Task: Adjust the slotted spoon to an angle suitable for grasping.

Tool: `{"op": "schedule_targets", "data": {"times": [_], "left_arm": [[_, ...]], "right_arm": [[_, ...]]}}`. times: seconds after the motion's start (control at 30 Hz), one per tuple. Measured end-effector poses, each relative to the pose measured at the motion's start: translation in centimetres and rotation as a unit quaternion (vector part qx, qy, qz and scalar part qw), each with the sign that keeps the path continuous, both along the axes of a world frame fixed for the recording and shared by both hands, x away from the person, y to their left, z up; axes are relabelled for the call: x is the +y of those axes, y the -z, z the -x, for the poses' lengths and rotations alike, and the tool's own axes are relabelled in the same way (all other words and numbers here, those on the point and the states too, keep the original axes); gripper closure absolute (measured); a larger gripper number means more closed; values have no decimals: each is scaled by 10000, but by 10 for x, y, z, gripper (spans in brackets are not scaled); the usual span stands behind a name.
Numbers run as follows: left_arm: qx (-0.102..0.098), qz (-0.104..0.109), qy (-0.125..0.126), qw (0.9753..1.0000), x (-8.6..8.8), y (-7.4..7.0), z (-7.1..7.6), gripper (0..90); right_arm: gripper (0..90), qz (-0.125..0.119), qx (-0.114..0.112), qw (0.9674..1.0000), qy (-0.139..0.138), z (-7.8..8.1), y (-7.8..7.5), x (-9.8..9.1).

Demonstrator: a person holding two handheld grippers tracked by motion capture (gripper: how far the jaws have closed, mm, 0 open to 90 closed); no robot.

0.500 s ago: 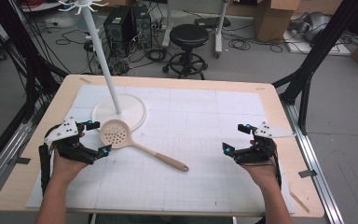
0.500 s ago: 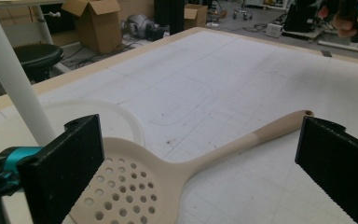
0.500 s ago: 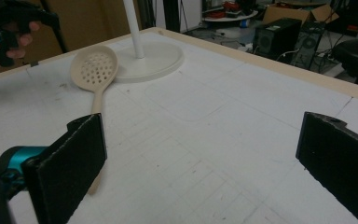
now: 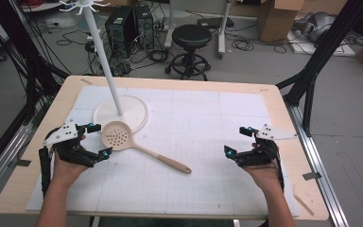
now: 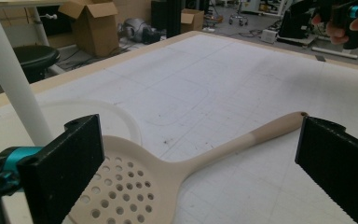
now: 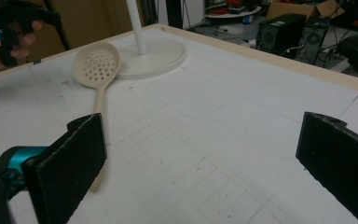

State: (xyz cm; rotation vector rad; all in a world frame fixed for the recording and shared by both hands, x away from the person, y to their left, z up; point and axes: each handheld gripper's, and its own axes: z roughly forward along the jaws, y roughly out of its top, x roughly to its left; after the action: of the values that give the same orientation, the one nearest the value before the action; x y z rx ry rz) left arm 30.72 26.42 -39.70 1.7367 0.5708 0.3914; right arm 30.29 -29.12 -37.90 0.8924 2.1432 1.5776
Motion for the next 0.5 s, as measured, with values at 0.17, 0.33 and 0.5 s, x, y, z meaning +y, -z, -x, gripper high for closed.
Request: {"op": "schedule_targets", "data": {"times": [0.17, 0.33, 0.5], "left_arm": [[-10, 47, -5, 10000, 1, 0, 0, 17], [-10, 6, -19, 10000, 1, 0, 1, 17], [-30, 59, -29, 10000, 2, -1, 1, 17]], "right_arm": [[7, 39, 14, 10000, -35, 0, 1, 4], [7, 85, 34, 9999, -54, -3, 3, 7], [7, 162, 27, 9998, -111, -6, 3, 15]]}}
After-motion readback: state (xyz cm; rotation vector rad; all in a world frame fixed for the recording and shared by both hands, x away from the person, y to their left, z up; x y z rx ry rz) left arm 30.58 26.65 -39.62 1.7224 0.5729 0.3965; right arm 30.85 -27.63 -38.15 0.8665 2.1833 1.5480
